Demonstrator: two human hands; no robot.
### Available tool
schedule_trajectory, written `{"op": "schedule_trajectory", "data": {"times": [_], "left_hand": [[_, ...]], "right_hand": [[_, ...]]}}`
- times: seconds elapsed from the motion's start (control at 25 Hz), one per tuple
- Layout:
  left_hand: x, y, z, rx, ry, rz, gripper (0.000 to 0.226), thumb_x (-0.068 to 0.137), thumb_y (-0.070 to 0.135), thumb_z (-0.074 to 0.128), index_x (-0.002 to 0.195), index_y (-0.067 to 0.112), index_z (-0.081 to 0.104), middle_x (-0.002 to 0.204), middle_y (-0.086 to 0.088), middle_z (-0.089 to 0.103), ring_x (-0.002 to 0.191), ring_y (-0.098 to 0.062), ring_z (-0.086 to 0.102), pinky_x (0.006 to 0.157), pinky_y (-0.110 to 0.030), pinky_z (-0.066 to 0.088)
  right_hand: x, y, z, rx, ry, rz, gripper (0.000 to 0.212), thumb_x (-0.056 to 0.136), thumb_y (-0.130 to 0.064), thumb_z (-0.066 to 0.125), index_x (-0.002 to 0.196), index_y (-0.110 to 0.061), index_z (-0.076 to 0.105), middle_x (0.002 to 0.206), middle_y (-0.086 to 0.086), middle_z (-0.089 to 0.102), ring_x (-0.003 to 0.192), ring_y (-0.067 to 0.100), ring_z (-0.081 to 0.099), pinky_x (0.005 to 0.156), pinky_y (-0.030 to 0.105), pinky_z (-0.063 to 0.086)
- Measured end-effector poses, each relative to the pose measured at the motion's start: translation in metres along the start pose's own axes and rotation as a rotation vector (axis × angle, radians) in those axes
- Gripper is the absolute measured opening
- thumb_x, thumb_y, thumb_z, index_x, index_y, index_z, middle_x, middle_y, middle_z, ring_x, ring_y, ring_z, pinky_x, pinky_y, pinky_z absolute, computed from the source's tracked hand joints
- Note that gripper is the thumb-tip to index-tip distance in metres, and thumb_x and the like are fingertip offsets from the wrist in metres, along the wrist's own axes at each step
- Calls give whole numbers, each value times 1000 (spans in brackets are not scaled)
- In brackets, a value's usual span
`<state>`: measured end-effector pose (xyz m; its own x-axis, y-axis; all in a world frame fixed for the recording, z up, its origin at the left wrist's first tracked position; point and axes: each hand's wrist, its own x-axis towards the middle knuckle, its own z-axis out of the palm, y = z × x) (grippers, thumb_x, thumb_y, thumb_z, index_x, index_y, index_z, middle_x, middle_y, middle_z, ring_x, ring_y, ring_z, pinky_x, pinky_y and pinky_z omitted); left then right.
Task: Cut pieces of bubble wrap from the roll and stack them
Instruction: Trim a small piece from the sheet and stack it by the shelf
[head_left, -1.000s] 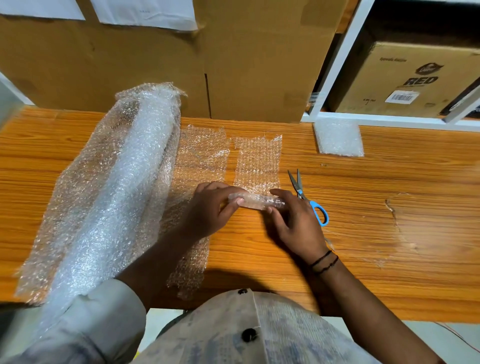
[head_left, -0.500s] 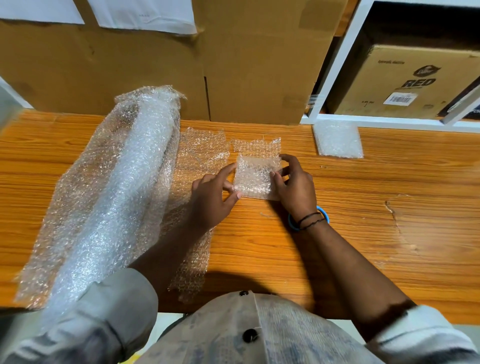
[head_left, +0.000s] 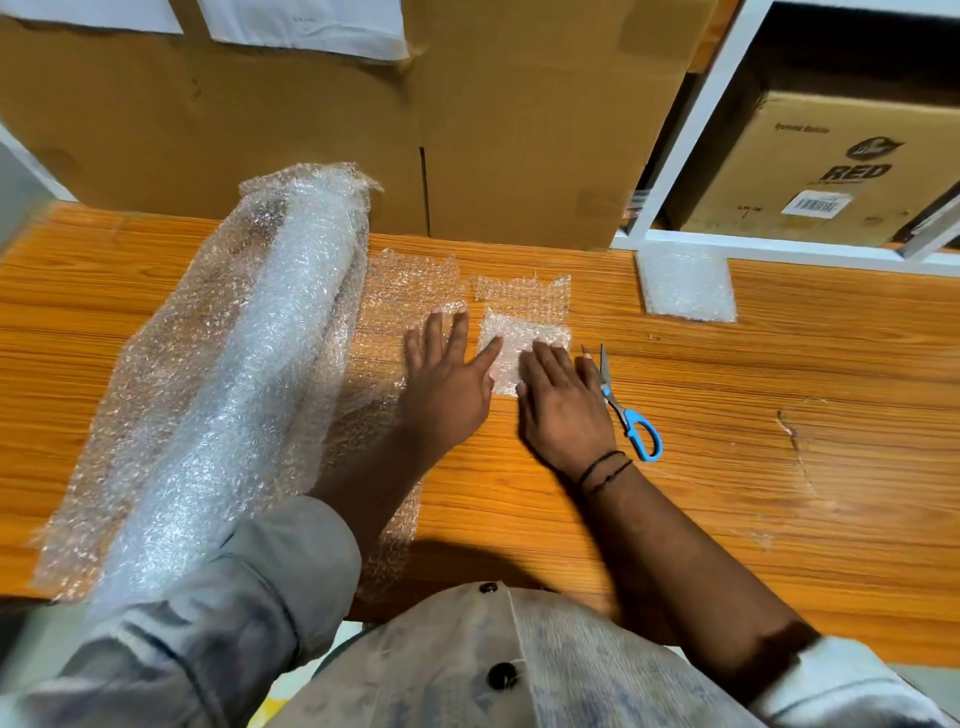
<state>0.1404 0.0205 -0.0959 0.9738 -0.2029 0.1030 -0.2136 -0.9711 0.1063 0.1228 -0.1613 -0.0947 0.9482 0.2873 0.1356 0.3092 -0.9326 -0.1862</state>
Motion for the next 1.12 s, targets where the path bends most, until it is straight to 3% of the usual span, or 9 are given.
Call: {"op": "schedule_trajectory", "data": {"times": [0.12, 0.24, 0.48, 0.76, 0.88, 0.96, 1.04, 1.12], "left_hand": [[-4, -1, 4, -3, -44, -31, 57, 107, 43, 34, 162, 42, 18, 172, -14, 3, 155, -47, -6, 120, -67, -3], [-5, -5, -1, -82, -9, 11, 57, 105, 47, 44, 159, 40, 30, 172, -13, 9, 156, -45, 2, 121, -66, 4], [-15, -33, -7, -169, 132, 261, 51, 92, 65, 52, 134, 39, 65, 161, -3, 41, 150, -37, 29, 115, -58, 22], [-5, -35, -10, -177, 265, 307, 25, 97, 37, 55, 106, 27, 77, 128, 5, 69, 133, -30, 49, 103, -46, 30], [-6, -32, -16, -307, 305, 328, 20, 100, 28, 54, 104, 20, 72, 116, 6, 72, 130, -26, 54, 105, -43, 30], [-7, -25, -27, -422, 313, 299, 19, 103, 27, 51, 104, 17, 68, 107, 6, 72, 120, -21, 59, 106, -41, 33], [-5, -20, -37, -554, 291, 235, 23, 105, 35, 49, 106, 18, 64, 100, 10, 69, 103, -14, 63, 106, -46, 40], [0, -23, -39, -656, 210, 147, 36, 103, 54, 48, 116, 23, 60, 101, 11, 70, 99, -10, 66, 100, -52, 48]], "right_hand": [[2, 7, -2, 14, -89, -21, 60, 106, -41, 32, 155, -8, 43, 164, 14, 38, 153, 34, 33, 124, 59, 19], [-2, 17, -10, 45, -99, -73, 71, 100, -53, 39, 158, -11, 39, 167, 12, 34, 156, 30, 26, 127, 55, 12], [-11, 28, -8, 77, 22, -167, 55, 99, -47, 48, 139, -11, 61, 151, 11, 56, 145, 31, 47, 120, 53, 31], [-13, 27, -18, 159, -59, -151, 72, 95, -60, 53, 153, -18, 48, 159, 4, 48, 151, 23, 37, 127, 46, 21], [-14, 28, -19, 173, -36, -155, 66, 95, -50, 61, 151, -16, 50, 153, 5, 54, 147, 24, 43, 126, 44, 23], [-12, 31, -24, 273, 28, -102, 50, 96, -36, 63, 141, -15, 59, 138, 8, 66, 131, 29, 58, 116, 43, 36], [-8, 31, -29, 425, 83, 4, 34, 97, -31, 61, 127, -17, 67, 116, 7, 75, 107, 29, 69, 94, 42, 52], [-2, 28, -34, 549, 97, 92, 20, 98, -29, 62, 112, -17, 70, 97, 4, 76, 88, 25, 70, 75, 40, 53]]}}
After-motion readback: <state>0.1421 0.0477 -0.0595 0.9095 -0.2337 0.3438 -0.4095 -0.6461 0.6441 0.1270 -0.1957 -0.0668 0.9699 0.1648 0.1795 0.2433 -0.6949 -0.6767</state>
